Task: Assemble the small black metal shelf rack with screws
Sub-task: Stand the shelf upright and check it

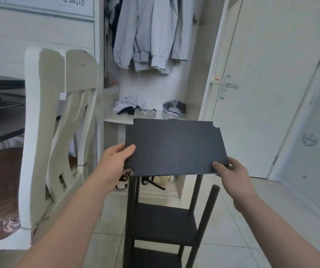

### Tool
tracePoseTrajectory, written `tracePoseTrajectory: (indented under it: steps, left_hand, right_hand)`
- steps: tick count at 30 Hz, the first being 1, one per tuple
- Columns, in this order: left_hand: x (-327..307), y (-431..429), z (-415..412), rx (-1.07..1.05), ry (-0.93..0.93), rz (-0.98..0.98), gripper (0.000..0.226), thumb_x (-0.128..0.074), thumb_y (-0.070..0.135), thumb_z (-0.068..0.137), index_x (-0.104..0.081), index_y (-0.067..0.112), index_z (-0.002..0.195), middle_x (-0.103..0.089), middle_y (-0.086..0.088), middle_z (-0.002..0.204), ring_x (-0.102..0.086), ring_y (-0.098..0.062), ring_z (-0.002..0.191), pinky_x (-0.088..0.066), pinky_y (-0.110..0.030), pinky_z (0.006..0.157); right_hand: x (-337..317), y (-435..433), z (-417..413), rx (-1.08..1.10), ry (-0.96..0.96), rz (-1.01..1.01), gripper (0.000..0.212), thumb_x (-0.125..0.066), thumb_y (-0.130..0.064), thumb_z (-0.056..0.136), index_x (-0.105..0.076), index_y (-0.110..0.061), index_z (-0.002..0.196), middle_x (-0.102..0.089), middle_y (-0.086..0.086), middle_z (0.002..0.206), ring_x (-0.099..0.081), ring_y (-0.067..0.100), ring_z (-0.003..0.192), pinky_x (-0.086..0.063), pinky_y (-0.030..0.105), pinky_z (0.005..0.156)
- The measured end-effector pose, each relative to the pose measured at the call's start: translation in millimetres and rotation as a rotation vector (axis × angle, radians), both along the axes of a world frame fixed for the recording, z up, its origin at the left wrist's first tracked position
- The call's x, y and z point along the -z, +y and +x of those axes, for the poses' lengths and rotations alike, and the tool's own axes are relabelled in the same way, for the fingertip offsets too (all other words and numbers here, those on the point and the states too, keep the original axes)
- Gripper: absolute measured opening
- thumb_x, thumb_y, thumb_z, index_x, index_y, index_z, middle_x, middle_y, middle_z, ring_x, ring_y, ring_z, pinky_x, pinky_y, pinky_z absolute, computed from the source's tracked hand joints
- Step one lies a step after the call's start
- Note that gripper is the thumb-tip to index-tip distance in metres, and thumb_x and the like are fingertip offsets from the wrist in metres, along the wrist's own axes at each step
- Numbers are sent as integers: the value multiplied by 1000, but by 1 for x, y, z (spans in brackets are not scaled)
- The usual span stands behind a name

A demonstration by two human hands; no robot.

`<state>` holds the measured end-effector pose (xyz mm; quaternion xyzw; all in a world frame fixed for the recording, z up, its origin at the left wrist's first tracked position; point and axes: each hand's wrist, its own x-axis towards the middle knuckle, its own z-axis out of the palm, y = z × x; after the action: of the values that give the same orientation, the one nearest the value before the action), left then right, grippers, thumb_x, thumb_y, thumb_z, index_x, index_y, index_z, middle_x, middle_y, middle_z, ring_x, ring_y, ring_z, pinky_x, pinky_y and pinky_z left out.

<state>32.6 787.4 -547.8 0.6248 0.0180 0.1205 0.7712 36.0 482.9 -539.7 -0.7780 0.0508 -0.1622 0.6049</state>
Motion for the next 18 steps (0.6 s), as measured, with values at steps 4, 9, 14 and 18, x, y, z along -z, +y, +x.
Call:
tracePoseTrajectory:
  steps: [4, 9, 14, 18]
  left_hand:
    - [8, 6, 24, -62, 33, -53, 16, -60, 24, 100, -70, 17, 111, -78, -1, 101, -73, -17, 96, -60, -36, 80]
    - [13, 1, 49, -178, 87, 56, 17, -62, 33, 98, -63, 19, 108, -74, 0, 98, -72, -17, 88, -54, -28, 63]
    - [27, -10, 54, -145, 166, 148, 16, -59, 33, 100, -64, 23, 111, -72, -1, 104, -71, -21, 94, -56, -31, 71]
    - [35, -13, 51, -128, 210, 162, 16, -59, 32, 100, -66, 22, 110, -72, -1, 101, -71, -20, 88, -54, -27, 70]
  right_hand:
    - [23, 4, 24, -19, -78, 0, 14, -68, -29, 94, -70, -28, 108, -74, -19, 87, -68, 5, 89, -48, 27, 69]
    - [38, 1, 44, 28, -79, -147, 13, -66, -47, 90, -70, -37, 97, -71, -23, 83, -67, 12, 89, -55, 41, 81]
    - [53, -11, 52, 62, -59, -31, 17, -67, -42, 92, -72, -31, 104, -73, -18, 86, -68, 9, 90, -57, 41, 83]
    - [65, -20, 49, 93, -31, 58, 11, -68, -35, 93, -71, -26, 89, -72, -19, 79, -66, 2, 85, -46, 23, 68]
